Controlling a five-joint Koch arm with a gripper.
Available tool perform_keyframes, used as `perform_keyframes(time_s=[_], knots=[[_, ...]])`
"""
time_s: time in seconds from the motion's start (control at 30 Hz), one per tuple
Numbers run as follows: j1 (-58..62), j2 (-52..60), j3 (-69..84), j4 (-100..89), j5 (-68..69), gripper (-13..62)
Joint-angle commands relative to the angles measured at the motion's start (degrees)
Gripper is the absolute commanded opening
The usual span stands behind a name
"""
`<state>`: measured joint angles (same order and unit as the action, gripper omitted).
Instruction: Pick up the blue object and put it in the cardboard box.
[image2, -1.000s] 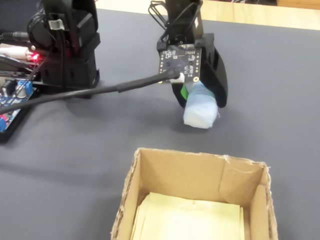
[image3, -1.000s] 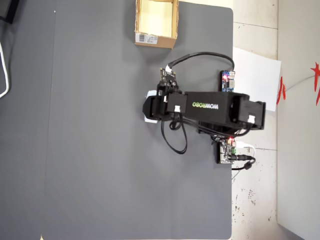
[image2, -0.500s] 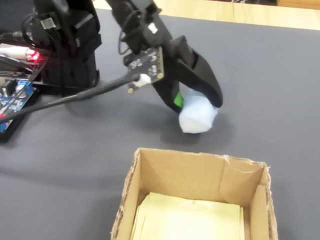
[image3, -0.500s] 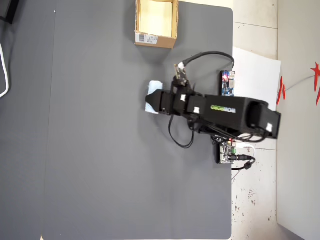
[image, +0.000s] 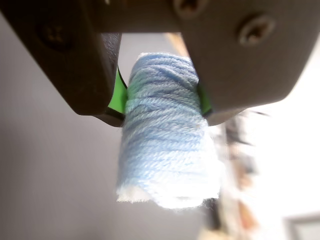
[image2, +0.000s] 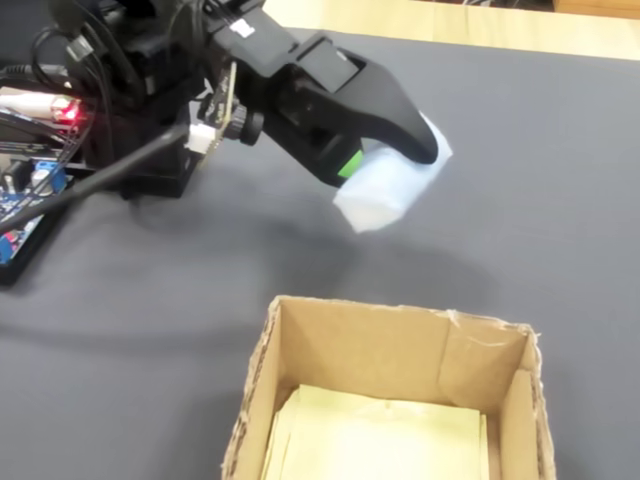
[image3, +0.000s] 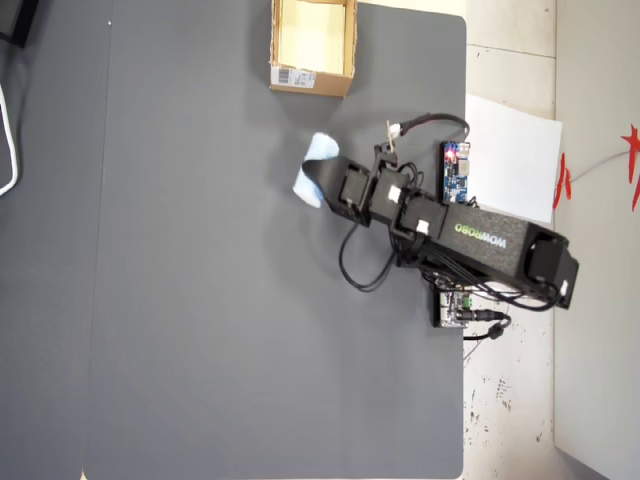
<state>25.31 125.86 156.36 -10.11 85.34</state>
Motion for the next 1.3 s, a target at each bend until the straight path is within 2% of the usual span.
perform_keyframes(time_s=[0.0,0.3,0.37,0.77,0.8,0.83,0.97,1.27], knots=[[1.0,-0.6,-6.5,-1.4,-3.2,14.1],[10.2,-9.5,-18.0,0.7,-6.5,14.1],[16.3,-16.8,-26.8,3.8,-8.1,14.1],[26.2,-26.7,-39.8,14.6,-12.8,14.5],[26.5,-27.2,-40.1,14.8,-12.9,16.4],[26.7,-27.7,-41.3,17.1,-12.8,22.6],[26.7,-27.8,-41.7,18.5,-12.6,30.0],[26.3,-26.1,-40.5,15.9,-9.7,31.8]])
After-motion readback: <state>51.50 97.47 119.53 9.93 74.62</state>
